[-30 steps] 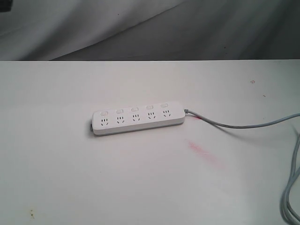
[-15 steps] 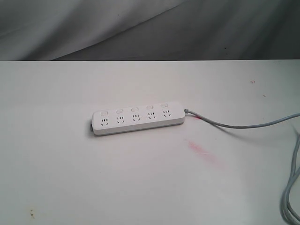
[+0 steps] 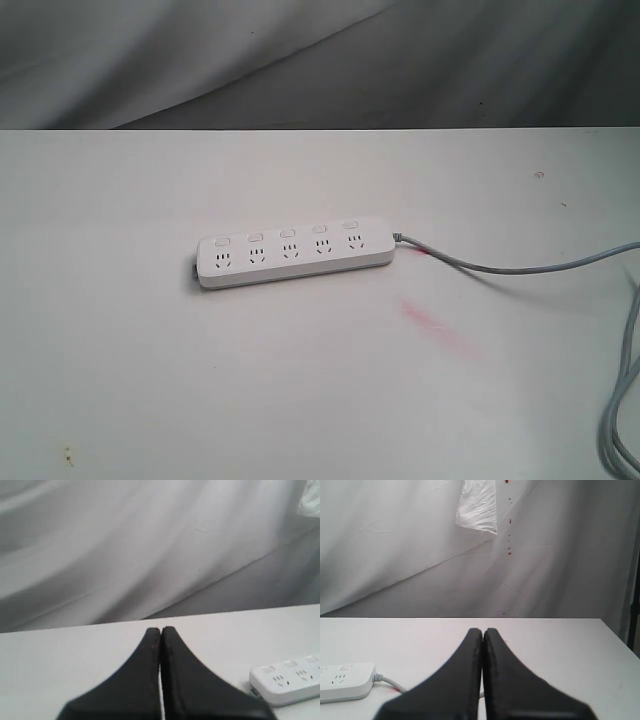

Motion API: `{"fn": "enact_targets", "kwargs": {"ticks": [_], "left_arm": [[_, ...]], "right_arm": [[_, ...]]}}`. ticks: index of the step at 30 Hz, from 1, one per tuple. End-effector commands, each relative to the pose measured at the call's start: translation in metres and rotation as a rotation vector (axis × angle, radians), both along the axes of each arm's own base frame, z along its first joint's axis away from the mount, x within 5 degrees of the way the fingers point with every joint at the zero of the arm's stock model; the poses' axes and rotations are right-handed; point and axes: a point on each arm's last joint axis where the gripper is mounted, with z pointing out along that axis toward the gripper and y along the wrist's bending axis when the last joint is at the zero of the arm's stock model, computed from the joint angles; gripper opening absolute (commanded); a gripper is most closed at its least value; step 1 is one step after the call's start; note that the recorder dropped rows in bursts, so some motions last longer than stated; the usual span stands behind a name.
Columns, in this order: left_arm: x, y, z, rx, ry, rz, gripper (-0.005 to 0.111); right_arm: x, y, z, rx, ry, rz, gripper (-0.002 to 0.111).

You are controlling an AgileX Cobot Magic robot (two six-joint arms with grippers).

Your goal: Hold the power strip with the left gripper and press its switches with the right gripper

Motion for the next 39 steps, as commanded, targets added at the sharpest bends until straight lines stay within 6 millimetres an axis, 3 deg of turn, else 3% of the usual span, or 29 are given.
{"fn": "enact_targets", "kwargs": {"ticks": [1,5,39], "left_arm": [[-0.0006,-0.0021,-0.0103,0.004,0.073,-0.023,0.0],[-0.0012,-0.0042,-0.0168,-0.002,0.145,-0.046,0.0],[-0.0012,-0.0042,-0.0167,0.004,0.144,-0.046,0.0]], "right_arm": [[-0.0005,-0.0007,-0.0003,-0.002,-0.009,-0.009,0.0],[-0.0005,-0.0007,-0.0003,-0.002,-0.009,-0.009,0.0],[-0.0005,-0.0007,-0.0003,-0.002,-0.009,-0.009,0.0]]}}
